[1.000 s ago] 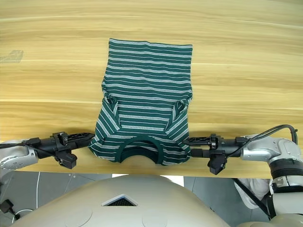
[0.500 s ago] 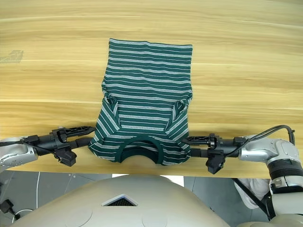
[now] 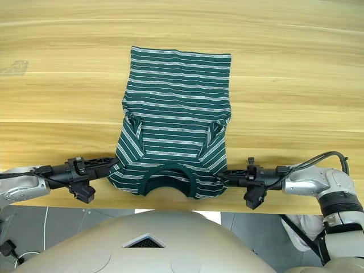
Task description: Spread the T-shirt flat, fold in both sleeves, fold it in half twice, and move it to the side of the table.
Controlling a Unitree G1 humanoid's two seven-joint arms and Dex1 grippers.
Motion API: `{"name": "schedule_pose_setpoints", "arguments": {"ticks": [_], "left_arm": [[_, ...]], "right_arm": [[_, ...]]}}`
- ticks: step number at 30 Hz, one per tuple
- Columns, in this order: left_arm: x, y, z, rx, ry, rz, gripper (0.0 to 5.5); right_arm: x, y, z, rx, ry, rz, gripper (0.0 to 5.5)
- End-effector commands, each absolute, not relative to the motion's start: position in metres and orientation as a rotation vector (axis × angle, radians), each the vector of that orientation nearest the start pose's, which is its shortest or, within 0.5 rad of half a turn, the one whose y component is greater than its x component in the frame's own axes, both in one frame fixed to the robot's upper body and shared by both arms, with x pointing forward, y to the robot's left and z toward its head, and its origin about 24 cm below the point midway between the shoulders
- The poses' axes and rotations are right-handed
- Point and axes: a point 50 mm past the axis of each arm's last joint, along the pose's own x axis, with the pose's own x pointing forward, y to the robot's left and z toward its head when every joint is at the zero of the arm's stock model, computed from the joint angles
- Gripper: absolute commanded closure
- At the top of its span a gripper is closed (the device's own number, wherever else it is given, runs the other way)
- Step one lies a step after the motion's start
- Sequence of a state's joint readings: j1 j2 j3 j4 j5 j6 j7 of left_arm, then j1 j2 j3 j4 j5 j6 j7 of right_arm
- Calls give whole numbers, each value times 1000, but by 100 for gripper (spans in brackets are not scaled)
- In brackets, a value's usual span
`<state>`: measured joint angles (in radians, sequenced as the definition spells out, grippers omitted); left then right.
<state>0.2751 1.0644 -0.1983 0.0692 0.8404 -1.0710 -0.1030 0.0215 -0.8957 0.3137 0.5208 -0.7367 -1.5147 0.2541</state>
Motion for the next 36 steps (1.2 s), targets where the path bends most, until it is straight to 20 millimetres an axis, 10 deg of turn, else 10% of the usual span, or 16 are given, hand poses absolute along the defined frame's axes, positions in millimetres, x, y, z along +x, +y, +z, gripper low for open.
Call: {"name": "schedule_pose_setpoints", "arguments": {"ticks": [1, 8, 18, 25, 36], "left_arm": [[106, 249, 13, 1456, -146, -1596, 430], [105, 245, 17, 1347, -74, -1536, 548], [107, 242, 37, 1008, 284, -1419, 548], [138, 241, 89, 816, 334, -1301, 548], [118, 248, 133, 747, 393, -1300, 548]], "right_arm": [[135, -235, 8, -1100, -358, 1613, 530], [135, -235, 6, -1061, -320, 1591, 550], [134, -233, 1, -873, -10, 1501, 550], [153, -211, 61, -171, 399, 1505, 550], [154, -209, 96, 35, 457, 1485, 550]]}}
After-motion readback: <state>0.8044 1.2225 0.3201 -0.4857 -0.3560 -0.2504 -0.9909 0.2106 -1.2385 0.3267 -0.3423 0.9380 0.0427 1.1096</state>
